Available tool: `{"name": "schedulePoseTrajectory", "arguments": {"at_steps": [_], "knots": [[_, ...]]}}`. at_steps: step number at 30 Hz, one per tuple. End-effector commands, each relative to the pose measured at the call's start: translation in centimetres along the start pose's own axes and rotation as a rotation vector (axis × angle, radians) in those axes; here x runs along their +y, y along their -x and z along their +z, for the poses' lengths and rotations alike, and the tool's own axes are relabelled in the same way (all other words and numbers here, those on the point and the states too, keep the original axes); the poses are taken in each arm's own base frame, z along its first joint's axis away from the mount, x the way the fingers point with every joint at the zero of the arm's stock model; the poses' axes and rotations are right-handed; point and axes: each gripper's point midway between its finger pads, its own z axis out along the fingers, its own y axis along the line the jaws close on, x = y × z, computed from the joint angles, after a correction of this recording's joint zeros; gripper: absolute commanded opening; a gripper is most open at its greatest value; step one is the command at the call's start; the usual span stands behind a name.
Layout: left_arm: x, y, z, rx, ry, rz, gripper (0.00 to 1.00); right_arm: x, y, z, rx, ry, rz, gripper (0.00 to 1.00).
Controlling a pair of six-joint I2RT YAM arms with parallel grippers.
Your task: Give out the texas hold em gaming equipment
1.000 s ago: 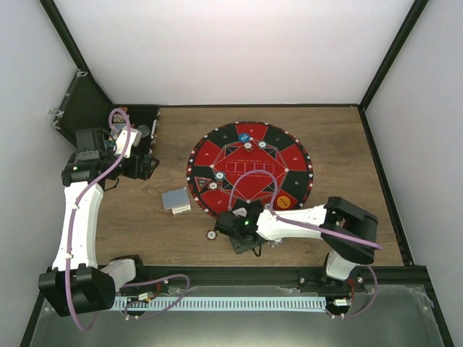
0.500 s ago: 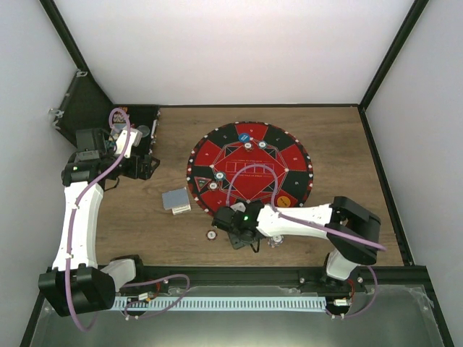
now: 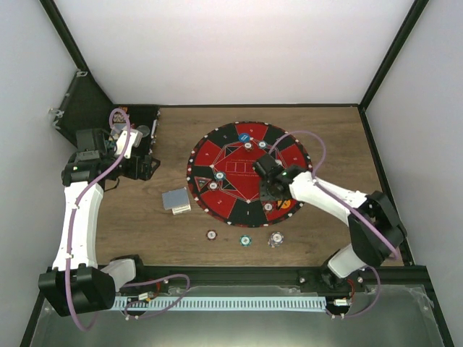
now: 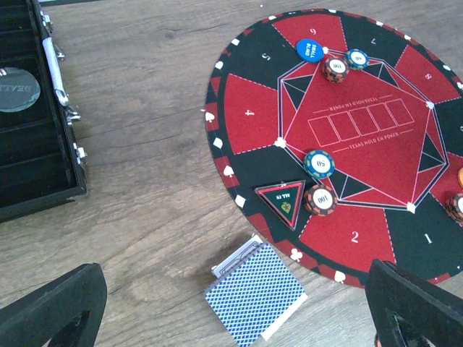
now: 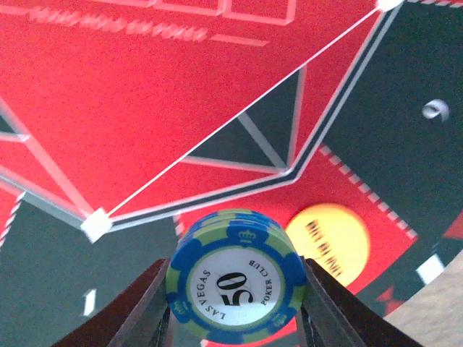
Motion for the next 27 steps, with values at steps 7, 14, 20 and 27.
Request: {"name": "schedulePoseTrajectory", "arguments": {"at_steps": [7, 14, 20, 27], "knots": [[-0.3, 0.9, -1.2, -0.03, 0.012, 0.023, 1.0, -4.0, 4.8, 4.7, -0.015, -0.026, 0.053, 0.31], [-0.2, 0.8, -1.2, -0.027, 0.012, 0.025, 1.0, -4.3, 5.2, 7.0, 0.015, -0.049, 0.044, 0.31], [0.0, 0.6, -1.0, -0.019, 0.021, 0.028, 1.0, -4.7, 4.4, 8.1, 0.045, -0.068, 0.048, 0.31], [0.0, 0.7, -1.0, -0.021, 0.022, 0.032, 1.0, -5.3, 4.4, 7.7, 0.043, -0.09, 0.051, 0.32]]}}
